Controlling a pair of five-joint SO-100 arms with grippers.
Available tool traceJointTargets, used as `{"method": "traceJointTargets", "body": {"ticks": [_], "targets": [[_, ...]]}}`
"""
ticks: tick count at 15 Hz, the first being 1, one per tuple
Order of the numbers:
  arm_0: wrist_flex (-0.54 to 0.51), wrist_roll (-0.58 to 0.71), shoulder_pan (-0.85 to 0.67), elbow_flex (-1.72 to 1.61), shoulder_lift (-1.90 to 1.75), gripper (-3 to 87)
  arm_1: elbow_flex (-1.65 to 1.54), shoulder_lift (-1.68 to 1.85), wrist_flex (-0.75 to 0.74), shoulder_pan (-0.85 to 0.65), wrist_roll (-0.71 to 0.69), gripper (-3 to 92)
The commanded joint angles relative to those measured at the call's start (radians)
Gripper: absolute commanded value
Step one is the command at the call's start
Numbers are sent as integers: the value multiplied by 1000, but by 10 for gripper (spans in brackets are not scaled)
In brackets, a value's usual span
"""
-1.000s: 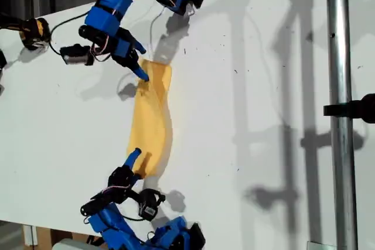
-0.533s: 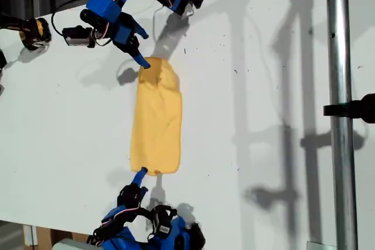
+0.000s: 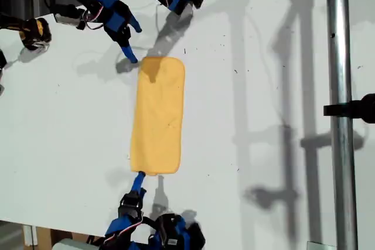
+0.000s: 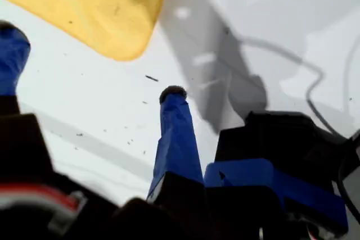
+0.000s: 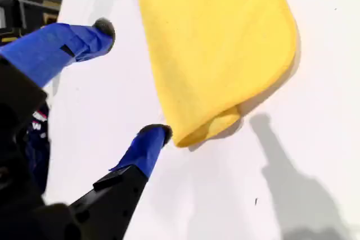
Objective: Grasp corners of a towel and fold twice.
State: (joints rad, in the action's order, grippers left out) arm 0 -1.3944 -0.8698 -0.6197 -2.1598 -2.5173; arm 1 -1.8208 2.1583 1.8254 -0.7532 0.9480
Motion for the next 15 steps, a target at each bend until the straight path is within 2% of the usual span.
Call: {"method": "traceJointTargets", "body": {"ticks": [1,3,4,5,7,9,12,15], "targets": [[66,-34,72,-126,-281,263,-57,255,18,9,71,414],[209,-97,192,-364,-634,257,-195,509,-29,94,169,387],[225,-124,229,-485,-848,254,-282,621,-69,152,229,386],[199,-163,255,-557,-966,250,-374,713,-106,213,295,383],[245,-156,342,-591,-960,225,-571,887,-196,364,449,383],[279,-164,393,-641,-960,190,-750,1138,-189,449,558,375],[318,-195,413,-712,-960,182,-785,1078,-210,459,563,380],[341,-206,425,-727,-960,178,-801,767,-328,410,557,415]]}}
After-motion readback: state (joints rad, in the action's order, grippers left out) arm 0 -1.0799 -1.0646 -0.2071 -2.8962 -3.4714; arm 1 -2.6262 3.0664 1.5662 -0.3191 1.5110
